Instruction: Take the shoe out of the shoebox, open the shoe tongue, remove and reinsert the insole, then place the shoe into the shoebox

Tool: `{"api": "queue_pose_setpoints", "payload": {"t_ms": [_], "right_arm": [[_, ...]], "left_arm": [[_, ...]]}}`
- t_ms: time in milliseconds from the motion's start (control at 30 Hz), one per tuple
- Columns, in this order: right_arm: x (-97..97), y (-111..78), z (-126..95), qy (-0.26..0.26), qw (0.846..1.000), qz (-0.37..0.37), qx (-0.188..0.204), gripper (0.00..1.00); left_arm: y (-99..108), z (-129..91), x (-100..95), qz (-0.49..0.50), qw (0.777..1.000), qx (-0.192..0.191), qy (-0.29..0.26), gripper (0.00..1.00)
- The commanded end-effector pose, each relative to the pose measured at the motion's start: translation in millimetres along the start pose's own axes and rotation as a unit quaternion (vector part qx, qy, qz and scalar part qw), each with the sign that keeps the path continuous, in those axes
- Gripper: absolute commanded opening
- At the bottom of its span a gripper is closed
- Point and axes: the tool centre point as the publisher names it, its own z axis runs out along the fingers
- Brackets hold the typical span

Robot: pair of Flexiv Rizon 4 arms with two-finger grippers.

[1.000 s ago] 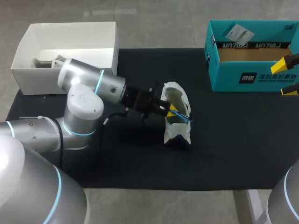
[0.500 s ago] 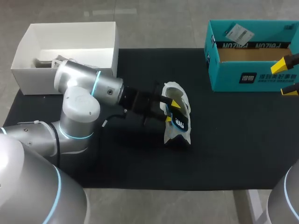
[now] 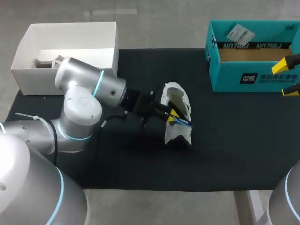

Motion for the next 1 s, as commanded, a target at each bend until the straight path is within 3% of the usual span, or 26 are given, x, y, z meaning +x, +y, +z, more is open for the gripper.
{"api": "queue_pose_setpoints", "payload": {"t_ms": [33,800,833,900,933,1000], "right_arm": [[-0.4,-0.6,0.5,-0.001,1.0,0.0,-0.001,1.0],[-0.4,-0.6,0.5,-0.001,1.0,0.0,-0.001,1.0],[-0.4,-0.6,0.5,-0.001,1.0,0.0,-0.001,1.0],[-0.4,-0.6,0.5,-0.001,1.0,0.0,-0.001,1.0],[-0.4,-0.6,0.5,-0.001,1.0,0.0,-0.001,1.0],[-0.4,-0.6,0.5,-0.001,1.0,0.0,-0.001,1.0]], "left_arm": [[9.9,7.6,-5.7,-0.002,1.0,-0.006,0.001,0.0],[41.3,8.9,-11.5,-0.044,0.998,-0.018,-0.031,0.0],[38.7,8.7,-10.1,-0.045,0.998,-0.017,-0.029,0.09],[32.1,7.7,-7.6,-0.044,0.999,-0.013,-0.029,0.44],[28.4,7.1,-6.2,-0.042,0.999,-0.01,-0.03,0.51],[21.5,5.3,-3.2,-0.037,0.999,-0.004,-0.036,0.44]]}}
